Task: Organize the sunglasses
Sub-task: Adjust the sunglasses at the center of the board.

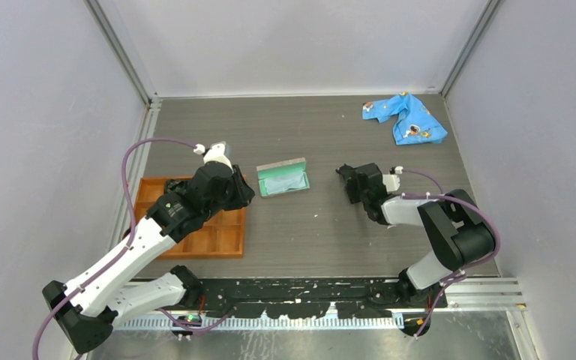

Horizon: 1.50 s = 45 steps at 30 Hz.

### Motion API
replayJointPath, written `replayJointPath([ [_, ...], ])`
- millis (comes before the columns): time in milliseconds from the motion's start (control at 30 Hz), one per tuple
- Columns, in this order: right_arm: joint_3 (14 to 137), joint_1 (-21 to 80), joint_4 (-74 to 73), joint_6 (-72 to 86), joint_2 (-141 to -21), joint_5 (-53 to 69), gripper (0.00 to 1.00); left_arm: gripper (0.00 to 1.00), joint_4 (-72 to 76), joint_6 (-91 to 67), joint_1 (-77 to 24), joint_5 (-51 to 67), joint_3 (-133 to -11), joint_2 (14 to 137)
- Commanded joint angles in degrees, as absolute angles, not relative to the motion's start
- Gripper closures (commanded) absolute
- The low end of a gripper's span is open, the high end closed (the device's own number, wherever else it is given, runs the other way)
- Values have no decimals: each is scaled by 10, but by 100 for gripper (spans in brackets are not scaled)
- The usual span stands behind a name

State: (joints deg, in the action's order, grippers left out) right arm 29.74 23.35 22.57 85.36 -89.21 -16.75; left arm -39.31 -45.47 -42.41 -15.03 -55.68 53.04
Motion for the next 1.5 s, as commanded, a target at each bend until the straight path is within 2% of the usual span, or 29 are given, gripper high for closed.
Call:
replayJointPath([
  [0, 296, 207, 238, 868, -882, -231, 36, 72, -392, -440, -426, -163, -566, 527],
  [167, 296, 134, 238, 828, -877, -198, 36, 71, -387, -434, -426, -156, -561, 518],
  [300, 301, 77, 284, 801, -900, -120, 37, 71, -384, -430, -426, -153, -561, 519],
  [500, 317, 66, 313, 787, -940, -51, 37, 71, -382, -426, -426, -154, -562, 521],
  [833, 313, 68, 352, 843, -995, -51, 48, 71, -382, -421, -426, -151, -565, 525],
  [1067, 305, 72, 322, 830, -963, -100, 61, 71, -385, -420, -426, -154, -566, 526],
  [1467, 330, 61, 320, 841, -989, -91, 64, 71, -390, -422, -426, -151, -564, 521],
])
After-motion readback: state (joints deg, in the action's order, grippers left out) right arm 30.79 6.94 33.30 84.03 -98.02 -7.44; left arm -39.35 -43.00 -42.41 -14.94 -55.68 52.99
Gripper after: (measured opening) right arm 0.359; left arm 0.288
